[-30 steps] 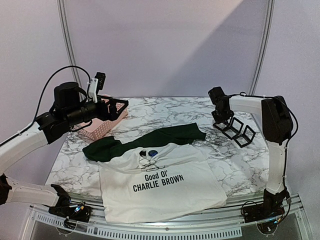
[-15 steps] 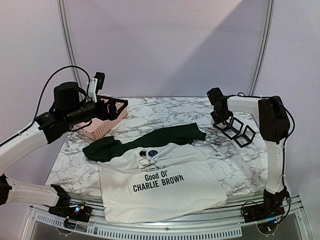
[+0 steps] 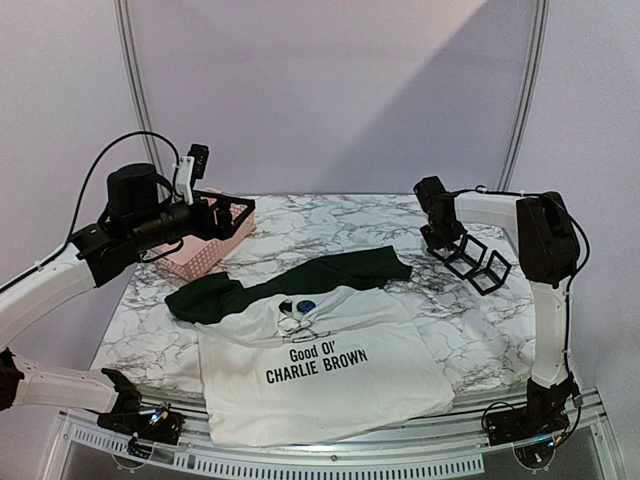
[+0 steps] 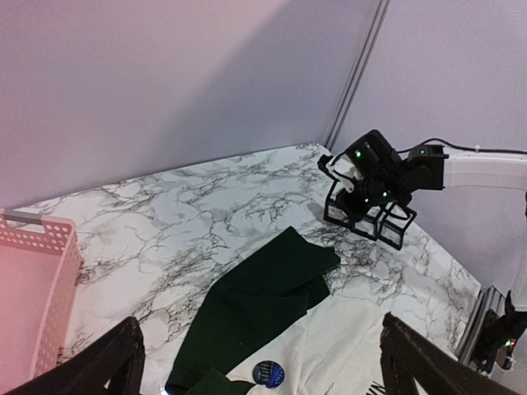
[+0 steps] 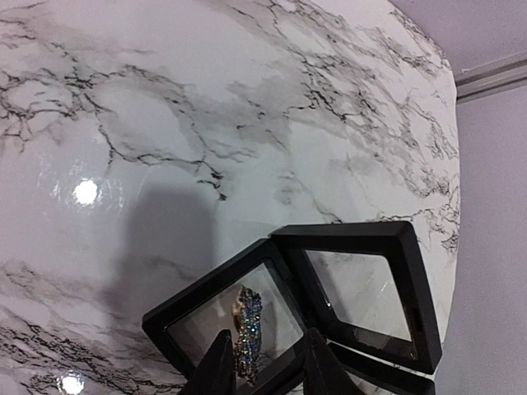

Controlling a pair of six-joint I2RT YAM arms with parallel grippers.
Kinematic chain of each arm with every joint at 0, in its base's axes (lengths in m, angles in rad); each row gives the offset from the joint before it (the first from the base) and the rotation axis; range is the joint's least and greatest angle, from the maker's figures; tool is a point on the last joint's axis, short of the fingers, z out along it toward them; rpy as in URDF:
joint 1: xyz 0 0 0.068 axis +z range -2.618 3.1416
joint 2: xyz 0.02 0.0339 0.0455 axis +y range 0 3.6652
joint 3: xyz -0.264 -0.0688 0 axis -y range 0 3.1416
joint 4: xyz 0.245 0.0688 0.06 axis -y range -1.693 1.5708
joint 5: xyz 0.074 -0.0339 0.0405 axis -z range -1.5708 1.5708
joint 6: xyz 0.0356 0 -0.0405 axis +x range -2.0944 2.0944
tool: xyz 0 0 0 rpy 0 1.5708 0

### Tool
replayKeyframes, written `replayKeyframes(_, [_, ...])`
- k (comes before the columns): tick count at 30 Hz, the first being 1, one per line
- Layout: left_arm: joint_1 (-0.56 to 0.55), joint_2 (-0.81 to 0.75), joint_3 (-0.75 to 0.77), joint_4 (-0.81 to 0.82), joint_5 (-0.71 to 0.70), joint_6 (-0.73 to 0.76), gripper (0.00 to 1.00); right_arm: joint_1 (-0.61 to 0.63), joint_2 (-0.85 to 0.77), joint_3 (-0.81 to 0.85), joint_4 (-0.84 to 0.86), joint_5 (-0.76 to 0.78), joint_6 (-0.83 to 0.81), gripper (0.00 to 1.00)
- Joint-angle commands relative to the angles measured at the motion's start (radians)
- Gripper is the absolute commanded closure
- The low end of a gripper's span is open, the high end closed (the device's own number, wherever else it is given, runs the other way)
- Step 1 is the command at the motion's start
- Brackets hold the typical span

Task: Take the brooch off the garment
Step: Place the brooch in the brooch box, then adjust the crumpled clothing at the center of the board.

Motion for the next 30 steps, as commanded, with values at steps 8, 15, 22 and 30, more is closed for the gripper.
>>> replayKeyframes(8, [0.021, 0.015, 0.017, -0.012, 0.012, -0.010, 0.00, -0.002, -0.087, 0.025, -0.052, -0.187, 0.077, 0.64])
replayKeyframes(15, [0.025, 0.017, 0.015, -0.012, 0.011, -0.012, 0.01, 0.001, -0.172, -0.015, -0.045, -0.295, 0.113, 0.54])
replayKeyframes(22, [0.025, 0.025, 0.015, -0.014, 0.000, -0.008, 0.00, 0.000, -0.337, -0.143, 0.048, -0.463, 0.167, 0.47])
replayKeyframes(30, [0.024, 0.070, 0.025, -0.047, -0.055, 0.018, 0.00, 0.001, -0.665, -0.423, 0.289, -0.751, 0.245, 0.38])
